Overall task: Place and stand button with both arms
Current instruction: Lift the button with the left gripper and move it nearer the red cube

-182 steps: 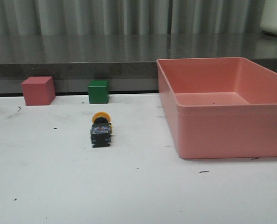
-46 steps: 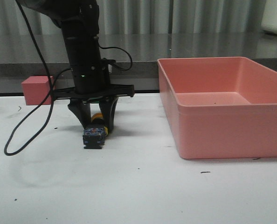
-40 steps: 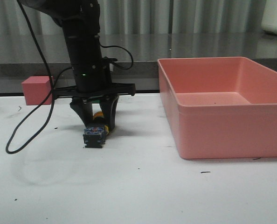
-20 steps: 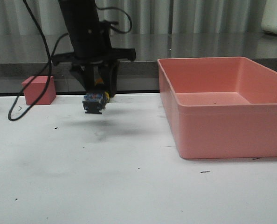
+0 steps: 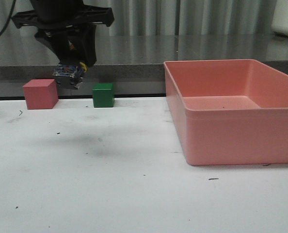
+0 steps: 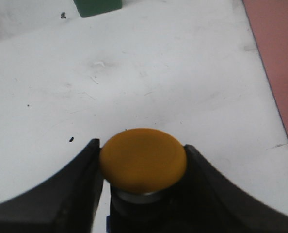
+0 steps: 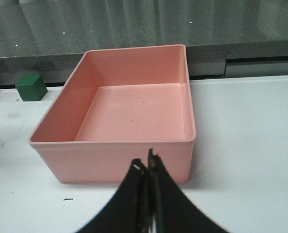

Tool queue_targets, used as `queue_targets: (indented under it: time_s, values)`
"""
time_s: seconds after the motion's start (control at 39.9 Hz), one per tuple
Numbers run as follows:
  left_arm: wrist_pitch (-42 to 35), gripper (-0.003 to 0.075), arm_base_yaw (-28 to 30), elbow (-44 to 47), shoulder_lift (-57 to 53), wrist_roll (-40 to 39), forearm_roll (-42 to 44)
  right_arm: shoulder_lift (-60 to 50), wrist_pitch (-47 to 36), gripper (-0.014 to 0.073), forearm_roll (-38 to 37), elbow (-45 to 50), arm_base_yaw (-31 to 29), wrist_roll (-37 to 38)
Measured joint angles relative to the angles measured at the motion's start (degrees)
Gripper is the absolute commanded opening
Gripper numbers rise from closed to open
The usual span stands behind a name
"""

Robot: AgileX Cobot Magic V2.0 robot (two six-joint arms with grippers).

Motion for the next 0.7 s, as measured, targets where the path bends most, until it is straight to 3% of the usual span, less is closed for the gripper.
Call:
queue_targets:
  time_s: [0.15, 0.43, 0.7]
  values:
    - [-11.90, 0.0146, 0.00, 11.90, -8.72, 0.13, 2.59, 0.00, 0.00, -0.0070, 0.00, 0.00, 0.00, 0.00]
    - [-41.91, 0.0146, 2.56, 35.83, -23.68, 0.17, 4.23, 0.00, 0.00, -0.0070, 0.00, 0.00, 0.00, 0.00]
    - [-72.39, 0.0146, 5.10, 54.69, -27.29, 0.17, 4.50, 0.00, 0.00, -0.0070, 0.00, 0.00, 0.00, 0.00]
